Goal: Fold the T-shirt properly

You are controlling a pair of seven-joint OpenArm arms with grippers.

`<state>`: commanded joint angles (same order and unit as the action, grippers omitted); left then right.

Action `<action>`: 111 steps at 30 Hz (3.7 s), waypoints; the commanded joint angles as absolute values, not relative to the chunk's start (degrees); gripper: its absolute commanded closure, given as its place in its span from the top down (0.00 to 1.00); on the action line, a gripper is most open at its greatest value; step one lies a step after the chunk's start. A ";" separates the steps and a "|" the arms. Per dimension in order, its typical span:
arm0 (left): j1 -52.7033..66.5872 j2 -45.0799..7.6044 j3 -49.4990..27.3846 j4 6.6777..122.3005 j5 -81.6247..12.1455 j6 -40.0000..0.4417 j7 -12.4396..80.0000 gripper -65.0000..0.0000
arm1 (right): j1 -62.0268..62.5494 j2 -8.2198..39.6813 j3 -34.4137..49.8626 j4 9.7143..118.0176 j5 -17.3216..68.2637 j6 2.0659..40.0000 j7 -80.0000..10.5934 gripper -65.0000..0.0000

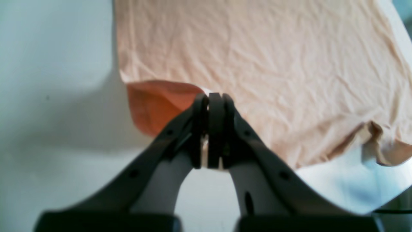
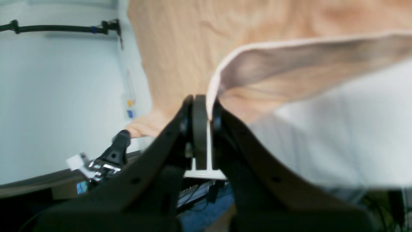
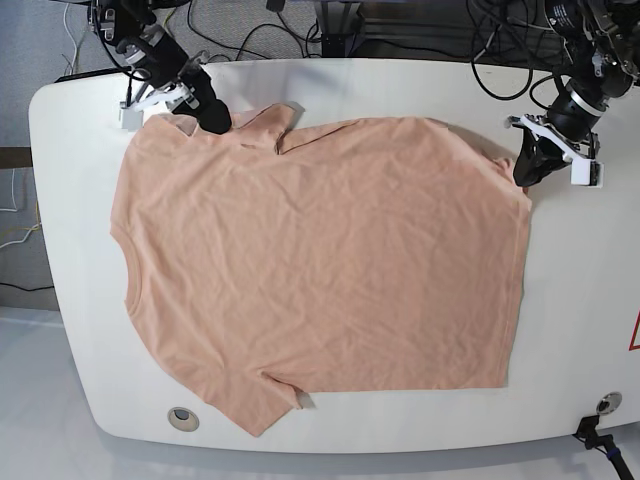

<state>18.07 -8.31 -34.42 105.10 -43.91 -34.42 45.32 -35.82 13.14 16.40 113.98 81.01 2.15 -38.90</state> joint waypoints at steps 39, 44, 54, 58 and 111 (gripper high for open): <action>-9.54 -11.74 -34.51 72.75 -36.18 -34.33 43.30 0.00 | 2.24 18.33 15.78 86.20 72.75 2.68 -40.57 0.00; -9.63 -11.74 -34.42 72.66 -36.09 -34.33 43.21 0.00 | 4.00 18.24 15.78 84.18 72.13 2.68 -40.57 0.00; -9.71 -13.05 -34.33 72.75 -35.74 -34.33 43.12 0.59 | 4.97 18.68 15.78 81.36 71.96 2.24 -40.66 0.44; -11.74 -15.16 -34.33 73.36 -31.16 -34.59 42.51 0.63 | 5.85 22.81 13.14 84.88 68.35 2.15 -41.63 0.76; 17.89 -18.86 -27.91 101.41 -25.63 -34.51 26.86 0.63 | -7.16 16.66 26.59 87.87 9.80 29.05 -40.57 0.17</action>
<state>17.89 -18.86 -27.91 101.41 -25.63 -34.51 26.86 -7.16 16.66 26.59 87.87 9.80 29.05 -40.57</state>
